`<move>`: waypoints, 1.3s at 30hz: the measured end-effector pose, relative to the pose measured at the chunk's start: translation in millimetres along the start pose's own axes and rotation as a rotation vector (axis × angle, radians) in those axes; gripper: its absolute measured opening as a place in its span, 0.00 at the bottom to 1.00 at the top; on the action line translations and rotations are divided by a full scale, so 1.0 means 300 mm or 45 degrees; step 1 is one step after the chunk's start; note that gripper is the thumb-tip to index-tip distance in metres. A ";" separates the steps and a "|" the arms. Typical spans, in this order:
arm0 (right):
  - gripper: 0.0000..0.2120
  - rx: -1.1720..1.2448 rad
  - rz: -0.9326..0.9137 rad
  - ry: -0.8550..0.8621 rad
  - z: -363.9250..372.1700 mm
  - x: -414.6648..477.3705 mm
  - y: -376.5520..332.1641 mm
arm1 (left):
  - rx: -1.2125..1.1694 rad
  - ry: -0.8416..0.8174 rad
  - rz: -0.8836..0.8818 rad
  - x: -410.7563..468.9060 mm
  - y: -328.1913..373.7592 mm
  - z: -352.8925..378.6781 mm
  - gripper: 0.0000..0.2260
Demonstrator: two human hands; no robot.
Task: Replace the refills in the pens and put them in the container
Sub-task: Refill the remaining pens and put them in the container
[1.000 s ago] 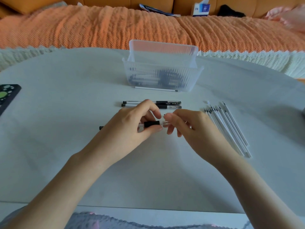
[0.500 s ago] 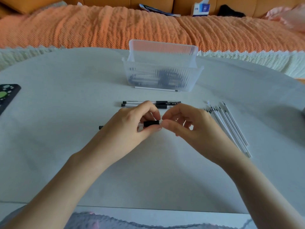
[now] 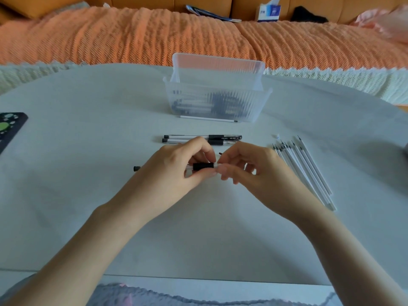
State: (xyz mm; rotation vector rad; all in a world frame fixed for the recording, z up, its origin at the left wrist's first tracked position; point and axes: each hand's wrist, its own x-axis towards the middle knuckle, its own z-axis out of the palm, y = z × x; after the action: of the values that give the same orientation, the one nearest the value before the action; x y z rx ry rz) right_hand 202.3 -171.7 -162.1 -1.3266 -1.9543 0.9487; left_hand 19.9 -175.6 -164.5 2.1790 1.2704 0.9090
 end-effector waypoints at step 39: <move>0.04 -0.361 0.041 0.190 -0.055 0.003 0.043 | 0.103 0.087 -0.160 0.001 -0.062 -0.063 0.04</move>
State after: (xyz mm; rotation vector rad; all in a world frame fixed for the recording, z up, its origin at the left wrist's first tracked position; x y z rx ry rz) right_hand 221.7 -163.7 -163.3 -1.5412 -2.0091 0.5822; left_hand -4.7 -165.3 -163.9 2.1174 1.4830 0.9031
